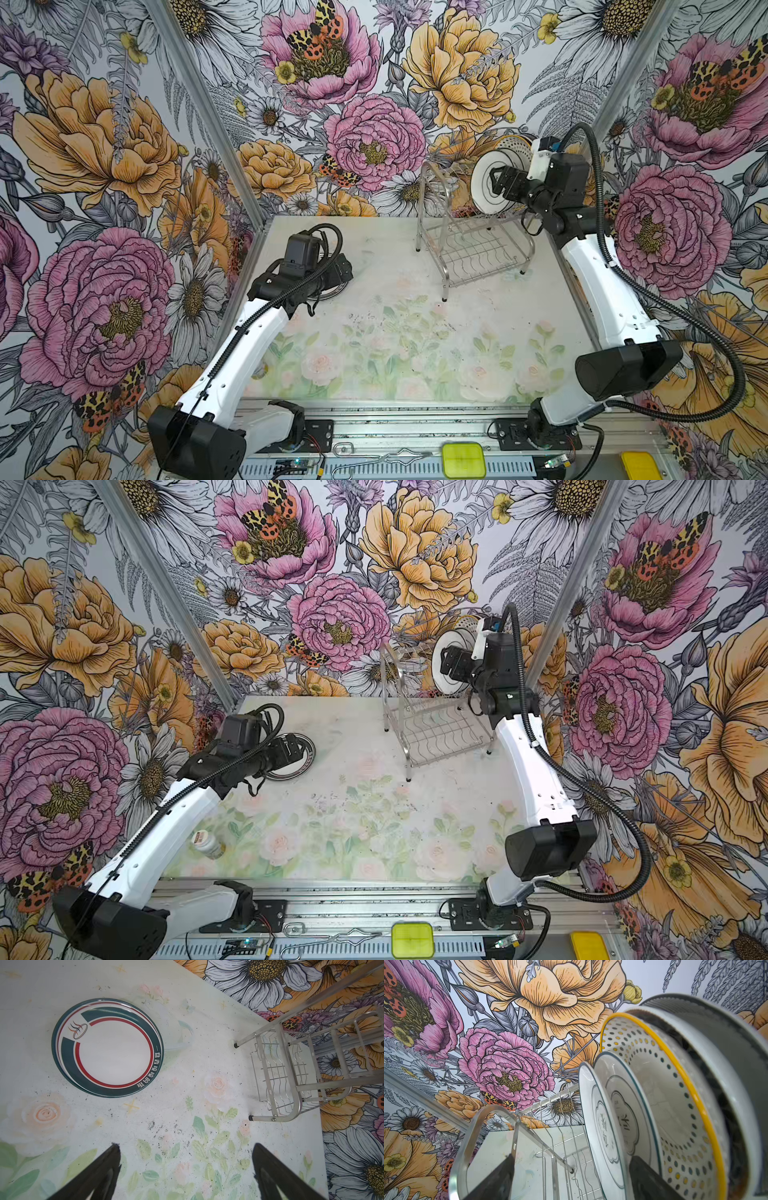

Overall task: Unload the plates from the dish rack
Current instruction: 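Lower the right gripper onto the nearest teal-rimmed white plate's rim in the rack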

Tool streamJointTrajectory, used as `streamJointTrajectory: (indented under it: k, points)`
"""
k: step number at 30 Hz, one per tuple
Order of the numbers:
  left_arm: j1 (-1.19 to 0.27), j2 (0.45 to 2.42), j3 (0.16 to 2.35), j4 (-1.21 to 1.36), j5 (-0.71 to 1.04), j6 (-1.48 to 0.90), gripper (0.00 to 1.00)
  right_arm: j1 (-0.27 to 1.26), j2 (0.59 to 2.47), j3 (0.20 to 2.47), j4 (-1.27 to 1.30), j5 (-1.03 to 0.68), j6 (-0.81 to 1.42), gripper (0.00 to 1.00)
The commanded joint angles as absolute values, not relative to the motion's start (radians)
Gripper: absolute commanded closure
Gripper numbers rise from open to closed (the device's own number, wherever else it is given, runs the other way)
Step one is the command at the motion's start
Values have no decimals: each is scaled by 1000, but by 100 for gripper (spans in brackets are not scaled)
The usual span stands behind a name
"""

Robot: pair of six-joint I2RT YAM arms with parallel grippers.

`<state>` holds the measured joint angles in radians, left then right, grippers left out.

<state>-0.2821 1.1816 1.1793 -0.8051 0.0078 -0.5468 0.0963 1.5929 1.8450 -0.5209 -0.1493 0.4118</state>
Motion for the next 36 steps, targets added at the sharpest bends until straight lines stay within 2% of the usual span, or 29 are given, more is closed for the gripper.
streamJointTrajectory:
  k: [1,10,18,36]
  points:
    - [-268,1170,1162,-775,21,-534,2,88,1615,1846,-523,-161,417,14]
    - [-247,1172,1153,-765,43,-527,2,89,1640,1836,-526,-147,408,26]
    - [-241,1175,1159,-764,52,-525,3,90,1652,1809,-532,-121,382,49]
    - [-222,1177,1130,-751,50,-540,1,92,1649,1775,-535,-94,341,79]
